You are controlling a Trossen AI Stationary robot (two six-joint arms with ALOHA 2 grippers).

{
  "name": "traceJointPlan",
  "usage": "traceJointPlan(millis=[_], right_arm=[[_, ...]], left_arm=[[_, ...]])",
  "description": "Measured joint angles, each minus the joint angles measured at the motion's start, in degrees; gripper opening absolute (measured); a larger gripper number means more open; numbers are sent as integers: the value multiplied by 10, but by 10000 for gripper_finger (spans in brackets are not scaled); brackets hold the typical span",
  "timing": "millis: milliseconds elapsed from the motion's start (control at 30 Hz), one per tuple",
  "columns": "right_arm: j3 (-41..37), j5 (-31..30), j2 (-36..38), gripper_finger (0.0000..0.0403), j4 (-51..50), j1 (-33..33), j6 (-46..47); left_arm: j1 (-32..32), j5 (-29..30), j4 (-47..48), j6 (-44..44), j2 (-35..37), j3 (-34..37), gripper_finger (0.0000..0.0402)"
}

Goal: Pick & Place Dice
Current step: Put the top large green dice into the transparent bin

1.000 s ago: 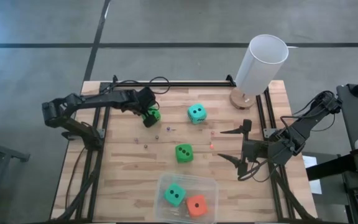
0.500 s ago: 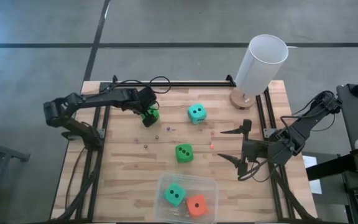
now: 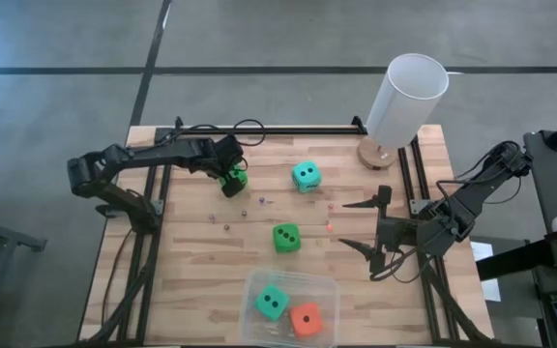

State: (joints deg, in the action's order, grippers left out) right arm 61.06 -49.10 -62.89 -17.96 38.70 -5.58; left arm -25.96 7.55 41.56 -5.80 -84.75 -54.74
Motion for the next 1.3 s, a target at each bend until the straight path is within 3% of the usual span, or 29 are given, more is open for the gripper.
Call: traceJointPlan(millis=[600,1100,1300], right_arm=[[0,0,0,366,0,0,0],[0,0,0,366,0,0,0],[0,0,0,366,0,0,0]], left_arm=[[-1,-5,-18,-1,2,19,399],[0,-11,-40,-54,3,36,400],[0,-11,-39,-63,2,36,376]])
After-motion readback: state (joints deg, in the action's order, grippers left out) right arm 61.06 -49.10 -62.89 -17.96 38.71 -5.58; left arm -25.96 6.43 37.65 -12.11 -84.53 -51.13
